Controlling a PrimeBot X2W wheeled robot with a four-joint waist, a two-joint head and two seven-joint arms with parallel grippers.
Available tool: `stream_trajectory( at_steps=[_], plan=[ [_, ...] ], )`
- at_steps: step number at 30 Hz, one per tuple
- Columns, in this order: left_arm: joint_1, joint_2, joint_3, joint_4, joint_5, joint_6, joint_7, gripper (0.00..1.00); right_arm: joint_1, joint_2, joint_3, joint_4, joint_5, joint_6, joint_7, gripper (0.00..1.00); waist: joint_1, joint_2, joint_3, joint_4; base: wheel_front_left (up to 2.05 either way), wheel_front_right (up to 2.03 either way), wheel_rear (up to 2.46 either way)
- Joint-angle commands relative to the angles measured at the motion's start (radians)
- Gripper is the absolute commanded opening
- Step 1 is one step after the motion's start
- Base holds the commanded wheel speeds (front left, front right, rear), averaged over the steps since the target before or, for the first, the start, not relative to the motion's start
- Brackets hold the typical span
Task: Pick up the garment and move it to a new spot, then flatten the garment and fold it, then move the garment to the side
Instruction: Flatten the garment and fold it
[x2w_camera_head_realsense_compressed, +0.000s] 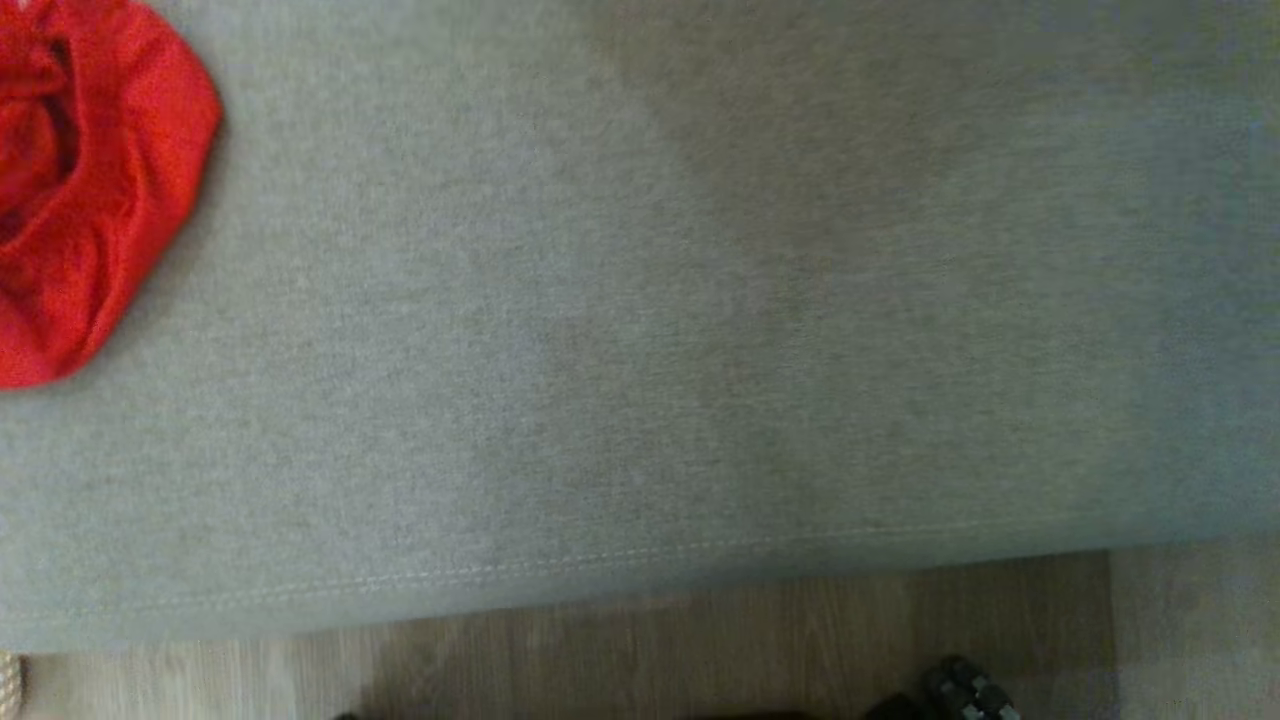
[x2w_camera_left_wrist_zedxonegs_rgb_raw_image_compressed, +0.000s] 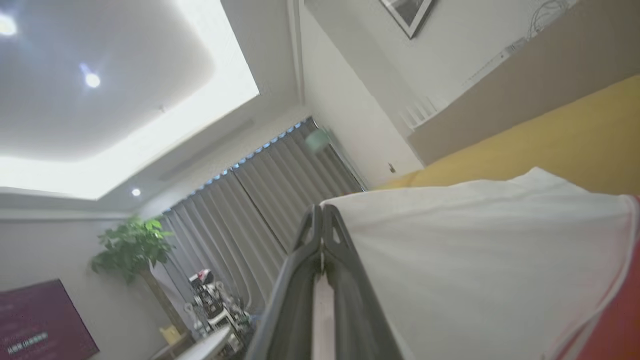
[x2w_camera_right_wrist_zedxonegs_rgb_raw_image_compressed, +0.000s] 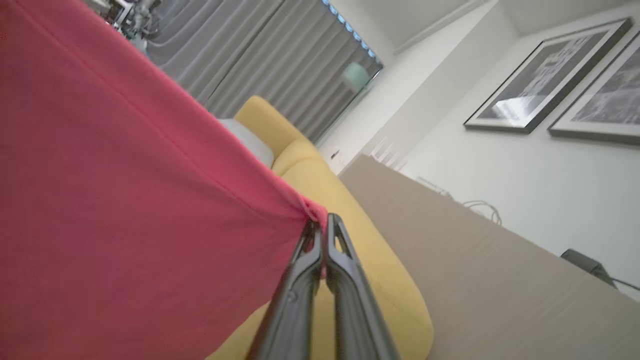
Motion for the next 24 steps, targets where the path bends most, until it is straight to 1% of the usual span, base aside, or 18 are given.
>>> stream_trajectory(
  at_steps=[1,3,4,5,7,10,14,15,19,20,22,24],
  plan=[
    [-0.086,0.037,0.062,-0.051,0.046,0.033,-0.004,0.00,-0.048,0.008,-0.047,-0.046,-0.047,-0.001,-0.037,0.00,-0.0001,0.0001,0.070,0.043,0.00,0.00,0.00],
    [-0.074,0.053,0.121,-0.138,0.115,0.096,-0.004,0.00,-0.051,0.019,-0.110,-0.079,-0.135,-0.001,-0.080,0.00,-0.0001,0.0001,0.082,0.056,0.00,0.00,0.00],
    [-0.059,0.062,0.145,-0.181,0.143,0.111,-0.005,0.00,-0.046,0.030,-0.133,-0.094,-0.171,-0.001,-0.092,0.00,-0.0001,0.0001,0.087,0.062,0.00,0.00,0.00],
    [-0.038,0.072,0.169,-0.224,0.166,0.117,-0.005,0.00,-0.037,0.041,-0.151,-0.105,-0.196,-0.001,-0.100,0.00,-0.0001,0.0001,0.092,0.067,0.00,0.00,0.00],
    [0.021,0.089,0.214,-0.303,0.192,0.113,-0.005,0.00,-0.013,0.056,-0.168,-0.104,-0.224,-0.001,-0.106,0.00,-0.0001,0.0001,0.100,0.077,0.00,0.00,0.00],
    [0.145,0.102,0.267,-0.391,0.209,0.085,-0.005,0.00,0.036,0.070,-0.165,-0.102,-0.242,-0.001,-0.109,0.00,-0.0001,0.0001,0.099,0.089,0.00,0.00,0.00],
    [0.372,0.090,0.334,-0.471,0.185,0.026,-0.005,0.00,0.158,0.091,-0.156,-0.103,-0.229,-0.001,-0.109,0.00,-0.0001,0.0001,0.057,0.096,0.00,0.00,0.00],
    [0.436,0.093,0.344,-0.487,0.185,0.005,-0.005,0.00,0.200,0.096,-0.155,-0.093,-0.218,-0.001,-0.109,0.00,-0.0001,0.0001,0.039,0.095,0.00,0.00,0.00],
    [0.721,0.098,0.394,-0.565,0.168,-0.043,-0.005,0.00,0.370,0.112,-0.157,-0.020,-0.158,-0.001,-0.109,0.00,-0.0001,0.0001,-0.047,0.084,0.00,0.00,0.00],
    [0.802,0.102,0.398,-0.580,0.157,-0.059,-0.005,0.00,0.412,0.116,-0.156,-0.002,-0.141,-0.001,-0.109,0.00,-0.0001,0.0001,-0.072,0.079,0.00,0.00,0.00],
    [0.962,0.115,0.400,-0.605,0.145,-0.076,-0.005,0.00,0.497,0.124,-0.144,0.037,-0.104,-0.001,-0.109,0.00,-0.0001,0.0001,-0.128,0.069,0.00,0.00,0.00],
    [1.118,0.129,0.383,-0.610,0.102,-0.118,-0.005,0.00,0.576,0.123,-0.122,0.069,-0.075,-0.001,-0.109,0.00,-0.0001,0.0001,-0.181,0.062,0.00,0.00,0.00]
  ],
)
